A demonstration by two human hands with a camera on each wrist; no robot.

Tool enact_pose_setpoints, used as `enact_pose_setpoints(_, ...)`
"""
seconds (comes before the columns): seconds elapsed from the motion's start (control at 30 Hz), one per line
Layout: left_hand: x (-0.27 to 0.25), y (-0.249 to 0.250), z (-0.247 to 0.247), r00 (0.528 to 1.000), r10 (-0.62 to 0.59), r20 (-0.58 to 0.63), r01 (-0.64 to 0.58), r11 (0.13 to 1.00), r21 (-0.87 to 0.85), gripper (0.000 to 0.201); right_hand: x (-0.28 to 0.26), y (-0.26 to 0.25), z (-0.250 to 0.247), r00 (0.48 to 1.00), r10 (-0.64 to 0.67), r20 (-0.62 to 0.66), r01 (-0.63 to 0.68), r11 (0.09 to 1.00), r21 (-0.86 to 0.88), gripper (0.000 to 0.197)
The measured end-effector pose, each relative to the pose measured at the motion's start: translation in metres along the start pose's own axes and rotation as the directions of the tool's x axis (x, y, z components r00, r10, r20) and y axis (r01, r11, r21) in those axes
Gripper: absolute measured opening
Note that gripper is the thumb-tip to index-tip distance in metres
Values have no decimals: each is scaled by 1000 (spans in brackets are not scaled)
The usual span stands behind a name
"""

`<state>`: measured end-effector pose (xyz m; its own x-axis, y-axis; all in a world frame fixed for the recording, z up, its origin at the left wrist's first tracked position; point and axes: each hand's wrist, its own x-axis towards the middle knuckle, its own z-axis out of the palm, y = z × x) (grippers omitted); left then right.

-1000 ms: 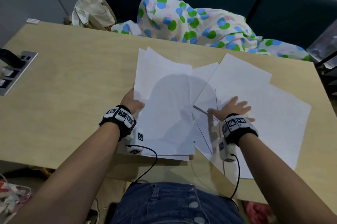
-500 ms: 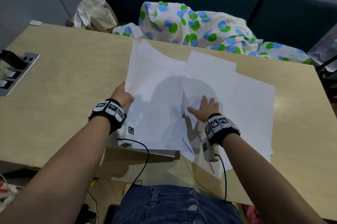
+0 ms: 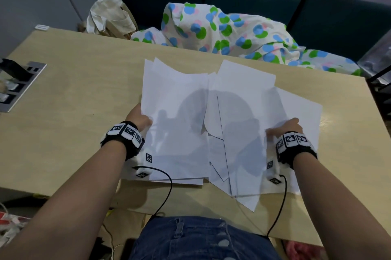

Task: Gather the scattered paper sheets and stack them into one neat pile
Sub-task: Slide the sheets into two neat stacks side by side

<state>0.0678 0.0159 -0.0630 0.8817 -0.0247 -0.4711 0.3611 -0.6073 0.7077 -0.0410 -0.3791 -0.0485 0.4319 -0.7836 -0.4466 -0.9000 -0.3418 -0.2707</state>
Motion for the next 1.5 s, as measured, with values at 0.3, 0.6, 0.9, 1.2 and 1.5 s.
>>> enact_pose_setpoints(0.3,2,-3,2,1000,-19,-11,19,1000,17,56,-3,-14,-16,987,-83,-139,67,991,-117,37)
enact_pose_setpoints(0.6,4,-5,2,999,-54,0,54,998,26,57,0,-36,-44,940,-236,-247,209,969,-132,26)
enact_pose_setpoints(0.9,4,-6,0,997,-68,21,67,997,35,59,-41,-59,-41,958,-273,91,284,845,-453,13)
enact_pose_setpoints(1.2,7,-2,1,995,-98,36,95,993,65,56,-27,-72,5,934,-310,176,351,712,-609,61)
enact_pose_setpoints(1.5,9,-4,1,997,-51,56,48,997,59,60,-21,-66,-20,974,-197,110,207,974,-92,10)
